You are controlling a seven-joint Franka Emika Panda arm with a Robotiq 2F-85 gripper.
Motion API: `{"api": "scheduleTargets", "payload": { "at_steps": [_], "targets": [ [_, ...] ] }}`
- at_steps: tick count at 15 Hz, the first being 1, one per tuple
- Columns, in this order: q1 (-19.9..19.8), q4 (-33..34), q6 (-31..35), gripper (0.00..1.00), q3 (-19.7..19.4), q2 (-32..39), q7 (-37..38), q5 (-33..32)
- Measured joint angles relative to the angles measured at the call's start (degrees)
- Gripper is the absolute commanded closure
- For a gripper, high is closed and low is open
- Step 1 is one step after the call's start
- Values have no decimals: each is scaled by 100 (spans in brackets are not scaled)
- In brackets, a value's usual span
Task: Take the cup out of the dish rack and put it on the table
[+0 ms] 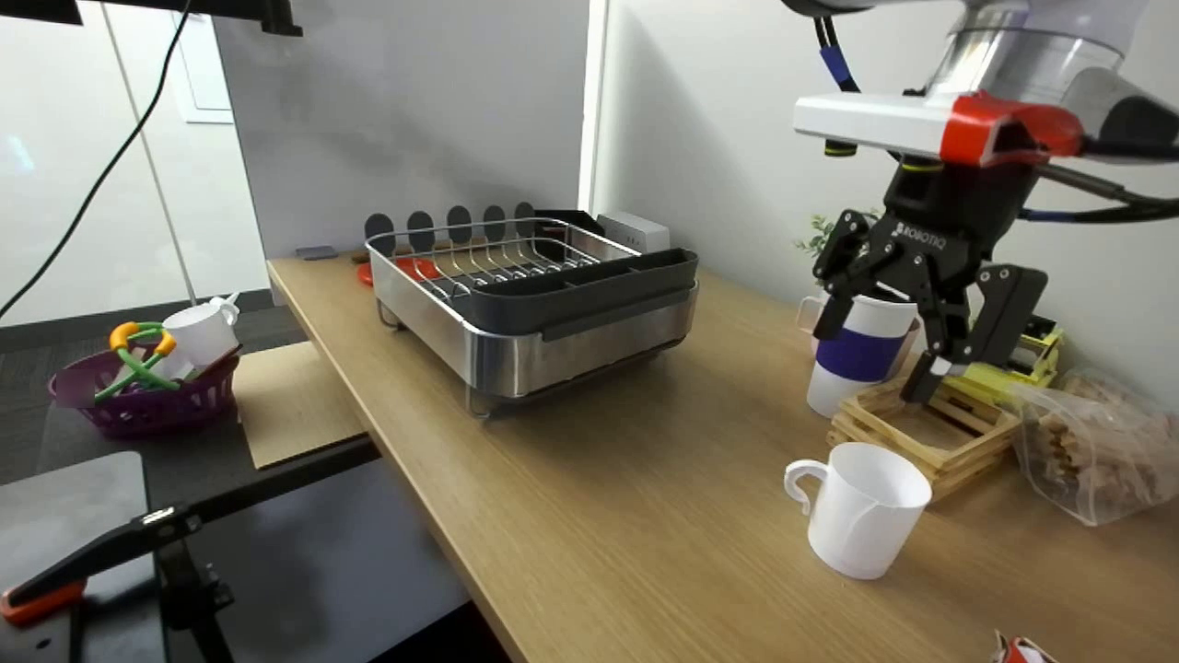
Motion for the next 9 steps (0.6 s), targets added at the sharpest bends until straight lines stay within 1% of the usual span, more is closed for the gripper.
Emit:
{"api": "scheduleTargets", "payload": {
  "at_steps": [3,5,9],
  "targets": [
    [3,-715,-4,0,3,-748,-41,5],
    [4,-1080,-5,0,4,-1121,-52,6],
    [8,-1257,-4,0,7,-1245,-55,7]
  ]
}}
